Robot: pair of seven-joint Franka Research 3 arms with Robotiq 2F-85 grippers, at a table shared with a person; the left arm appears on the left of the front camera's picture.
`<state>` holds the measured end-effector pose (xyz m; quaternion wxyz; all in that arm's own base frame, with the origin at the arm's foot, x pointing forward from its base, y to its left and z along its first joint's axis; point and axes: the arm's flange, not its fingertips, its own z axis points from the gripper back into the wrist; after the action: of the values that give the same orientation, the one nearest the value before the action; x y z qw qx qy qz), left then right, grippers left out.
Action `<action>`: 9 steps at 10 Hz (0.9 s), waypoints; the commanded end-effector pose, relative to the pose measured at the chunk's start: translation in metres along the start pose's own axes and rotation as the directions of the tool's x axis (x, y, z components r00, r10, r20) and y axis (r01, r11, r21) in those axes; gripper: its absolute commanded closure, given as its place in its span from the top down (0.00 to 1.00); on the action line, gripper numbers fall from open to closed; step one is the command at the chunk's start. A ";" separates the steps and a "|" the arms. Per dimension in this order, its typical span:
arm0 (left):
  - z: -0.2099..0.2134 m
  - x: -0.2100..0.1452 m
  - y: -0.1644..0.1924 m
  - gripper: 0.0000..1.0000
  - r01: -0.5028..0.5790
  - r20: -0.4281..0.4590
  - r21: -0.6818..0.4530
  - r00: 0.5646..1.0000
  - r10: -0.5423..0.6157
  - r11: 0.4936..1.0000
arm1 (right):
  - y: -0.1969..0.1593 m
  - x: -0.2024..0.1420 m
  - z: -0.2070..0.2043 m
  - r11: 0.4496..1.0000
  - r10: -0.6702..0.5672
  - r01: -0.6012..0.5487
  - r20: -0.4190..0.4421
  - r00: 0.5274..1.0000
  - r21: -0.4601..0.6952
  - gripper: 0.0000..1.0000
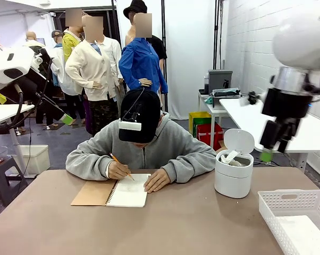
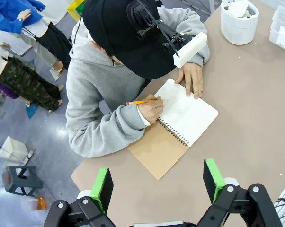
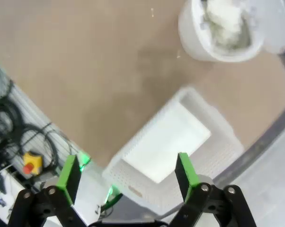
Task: Sort the paper based on its condition.
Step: If a person hands you a paper, place it in the Organizing basket , and if it's crumpled, put it in the Trash can.
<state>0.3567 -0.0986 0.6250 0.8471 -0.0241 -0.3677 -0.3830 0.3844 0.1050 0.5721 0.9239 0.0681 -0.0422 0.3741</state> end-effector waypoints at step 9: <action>0.000 -0.001 0.001 1.00 -0.003 0.001 0.000 1.000 0.003 1.000 | 0.063 0.148 0.073 0.975 0.214 -0.215 0.532 0.819 -0.061 1.00</action>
<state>0.3567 -0.0985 0.6250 0.8471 -0.0241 -0.3676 -0.3829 0.4407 0.2389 0.6749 0.8422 0.1427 -0.3184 0.4111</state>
